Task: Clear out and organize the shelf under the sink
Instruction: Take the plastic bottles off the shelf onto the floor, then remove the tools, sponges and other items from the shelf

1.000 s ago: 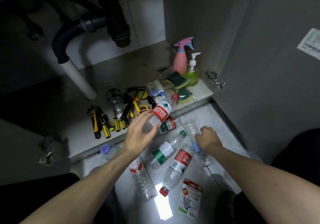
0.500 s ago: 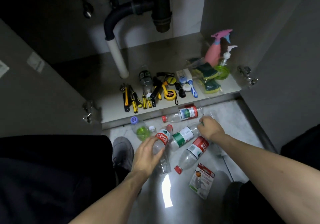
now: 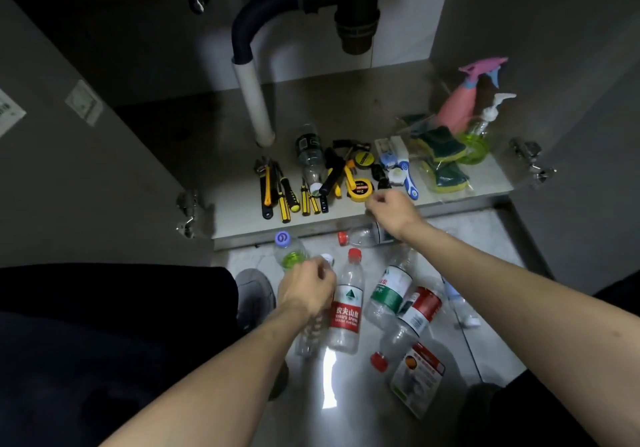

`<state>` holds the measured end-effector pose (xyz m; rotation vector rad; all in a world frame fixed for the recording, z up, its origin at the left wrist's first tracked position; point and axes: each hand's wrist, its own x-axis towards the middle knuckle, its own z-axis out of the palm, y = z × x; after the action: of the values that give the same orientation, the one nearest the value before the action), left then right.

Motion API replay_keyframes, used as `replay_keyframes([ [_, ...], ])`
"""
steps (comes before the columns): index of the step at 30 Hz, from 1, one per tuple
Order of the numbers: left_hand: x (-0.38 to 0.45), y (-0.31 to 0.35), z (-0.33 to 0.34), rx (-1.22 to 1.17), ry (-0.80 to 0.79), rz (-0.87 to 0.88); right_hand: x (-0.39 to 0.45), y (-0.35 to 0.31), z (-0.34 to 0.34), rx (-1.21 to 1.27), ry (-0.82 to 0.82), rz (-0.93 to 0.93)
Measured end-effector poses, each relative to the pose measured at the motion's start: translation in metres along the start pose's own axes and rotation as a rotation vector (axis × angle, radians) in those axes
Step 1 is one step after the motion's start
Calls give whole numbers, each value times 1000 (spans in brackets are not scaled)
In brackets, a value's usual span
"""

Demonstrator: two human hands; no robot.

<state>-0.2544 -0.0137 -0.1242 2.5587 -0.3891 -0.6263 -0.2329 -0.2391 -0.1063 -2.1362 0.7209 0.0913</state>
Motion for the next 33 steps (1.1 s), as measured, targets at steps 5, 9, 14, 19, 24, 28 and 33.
replay_keyframes([
  [5,44,17,-70,-117,202,18,36,-50,29,511,-134,231],
  [9,78,14,-120,-74,271,-27,53,-68,56,664,-148,376],
  [14,114,-5,-140,-161,299,-125,64,-70,63,882,-111,523],
  [19,143,-4,-125,-160,290,-165,72,-48,29,694,124,413],
  [24,172,25,-101,-106,219,-110,34,-7,2,491,181,74],
  [28,198,53,-81,-64,198,-132,-4,26,-6,660,60,7],
  [33,226,67,-56,-46,230,-209,-17,50,-18,559,240,180],
])
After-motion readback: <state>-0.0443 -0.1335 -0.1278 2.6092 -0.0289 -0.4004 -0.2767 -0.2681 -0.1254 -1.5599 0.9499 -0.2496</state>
